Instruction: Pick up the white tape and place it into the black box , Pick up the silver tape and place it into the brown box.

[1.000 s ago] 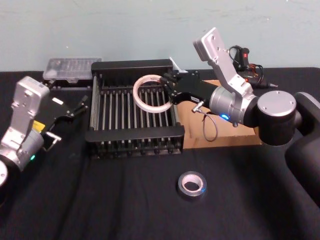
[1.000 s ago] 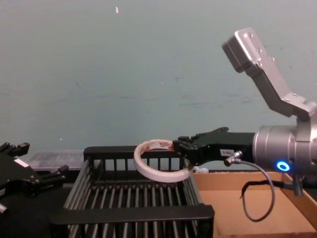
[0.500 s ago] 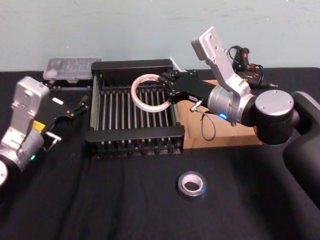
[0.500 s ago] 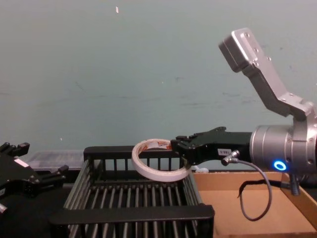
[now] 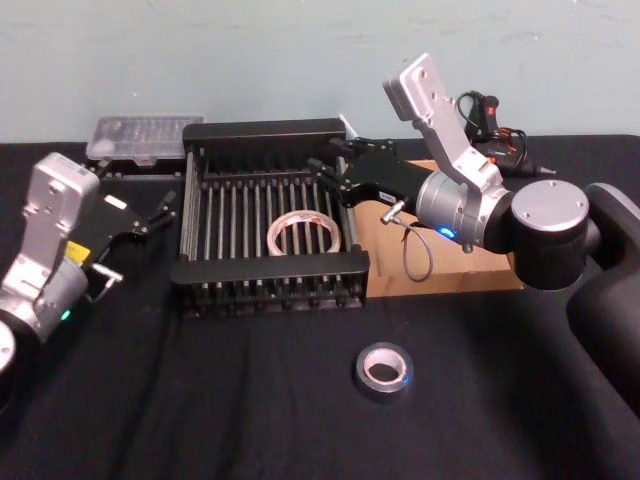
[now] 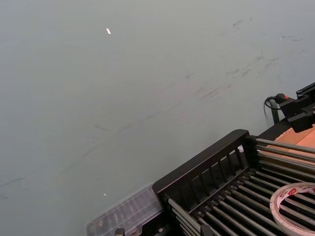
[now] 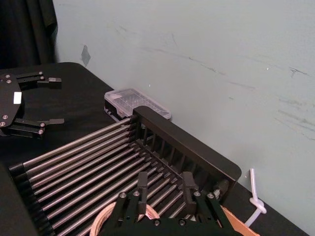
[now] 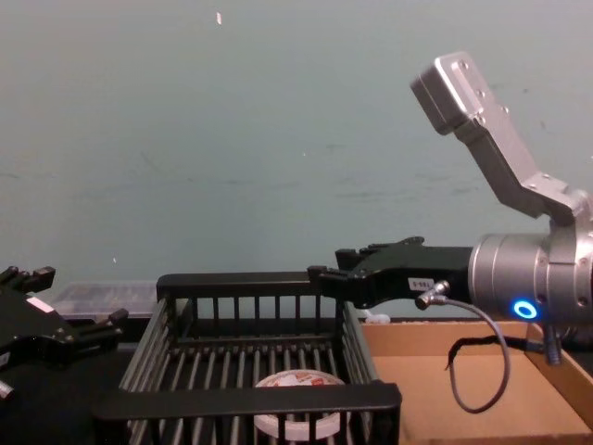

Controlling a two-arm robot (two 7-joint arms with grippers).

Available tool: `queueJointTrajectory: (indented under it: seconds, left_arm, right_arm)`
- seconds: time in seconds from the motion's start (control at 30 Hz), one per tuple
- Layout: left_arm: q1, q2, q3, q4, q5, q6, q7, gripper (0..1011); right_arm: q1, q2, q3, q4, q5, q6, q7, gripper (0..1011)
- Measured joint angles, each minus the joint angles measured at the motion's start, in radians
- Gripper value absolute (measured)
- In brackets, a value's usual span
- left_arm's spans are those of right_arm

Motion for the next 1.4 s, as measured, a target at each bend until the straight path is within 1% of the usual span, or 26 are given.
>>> queueJointTrajectory:
  seconds: [0.07, 0.1, 0.23, 0.27, 0.3, 0.37, 0.47, 0.5, 0.67, 0.83, 0.93, 1.07, 1.17, 1.27, 1.3, 1.37, 1.4]
  left_arm:
    - [0.0, 0.0, 0.0, 0.0, 0.0, 0.0, 0.0, 1001]
    - [0.0, 0.0, 0.0, 0.0, 0.0, 0.0, 0.0, 1001]
    - [0.0, 0.0, 0.0, 0.0, 0.0, 0.0, 0.0, 1001]
    - [0.0, 0.0, 0.0, 0.0, 0.0, 0.0, 0.0, 1001]
    - [0.0, 0.0, 0.0, 0.0, 0.0, 0.0, 0.0, 1002]
    - [0.0, 0.0, 0.0, 0.0, 0.0, 0.0, 0.0, 1001]
    - [0.0, 0.0, 0.0, 0.0, 0.0, 0.0, 0.0, 1001]
    - [0.0, 0.0, 0.0, 0.0, 0.0, 0.0, 0.0, 1001]
    - [0.0, 0.0, 0.0, 0.0, 0.0, 0.0, 0.0, 1002]
    - [0.0, 0.0, 0.0, 0.0, 0.0, 0.0, 0.0, 1001]
    - [0.0, 0.0, 0.0, 0.0, 0.0, 0.0, 0.0, 1001]
    - [0.0, 0.0, 0.0, 0.0, 0.0, 0.0, 0.0, 1001]
    - [0.0, 0.0, 0.0, 0.0, 0.0, 0.0, 0.0, 1001]
    - [0.0, 0.0, 0.0, 0.0, 0.0, 0.0, 0.0, 1001]
    - [0.0, 0.0, 0.0, 0.0, 0.0, 0.0, 0.0, 1001]
    - [0.0, 0.0, 0.0, 0.0, 0.0, 0.0, 0.0, 1001]
    - [0.0, 0.0, 0.0, 0.0, 0.0, 0.0, 0.0, 1001]
  right_arm:
    - [0.0, 0.0, 0.0, 0.0, 0.0, 0.0, 0.0, 476]
    - [0.0, 0.0, 0.0, 0.0, 0.0, 0.0, 0.0, 534]
    - [-0.001, 0.001, 0.0, -0.001, 0.0, 0.001, 0.0, 616]
    - [-0.001, 0.001, 0.0, -0.001, 0.0, 0.001, 0.0, 677]
    - [-0.001, 0.001, 0.0, -0.001, 0.0, 0.001, 0.0, 687]
    - [-0.001, 0.001, 0.0, -0.001, 0.001, 0.001, 0.0, 769]
    - [-0.001, 0.001, 0.0, -0.001, 0.001, 0.001, 0.0, 848]
    - [-0.001, 0.001, 0.0, -0.001, 0.001, 0.001, 0.0, 898]
    - [-0.001, 0.001, 0.0, -0.001, 0.001, 0.001, 0.0, 1002]
    - [-0.005, 0.005, 0.0, -0.008, 0.0, 0.002, -0.001, 1000]
    - [-0.014, 0.015, 0.005, -0.027, 0.001, 0.008, -0.002, 1000]
    - [-0.034, 0.036, 0.018, -0.067, 0.009, 0.024, -0.001, 1000]
    - [-0.063, 0.065, 0.032, -0.125, 0.021, 0.044, 0.0, 1000]
    - [-0.088, 0.088, 0.042, -0.166, 0.03, 0.055, 0.001, 1000]
    - [-0.105, 0.105, 0.049, -0.194, 0.036, 0.061, 0.002, 1000]
    - [-0.125, 0.121, 0.057, -0.221, 0.044, 0.066, 0.004, 1000]
    - [-0.145, 0.139, 0.065, -0.25, 0.052, 0.072, 0.005, 1000]
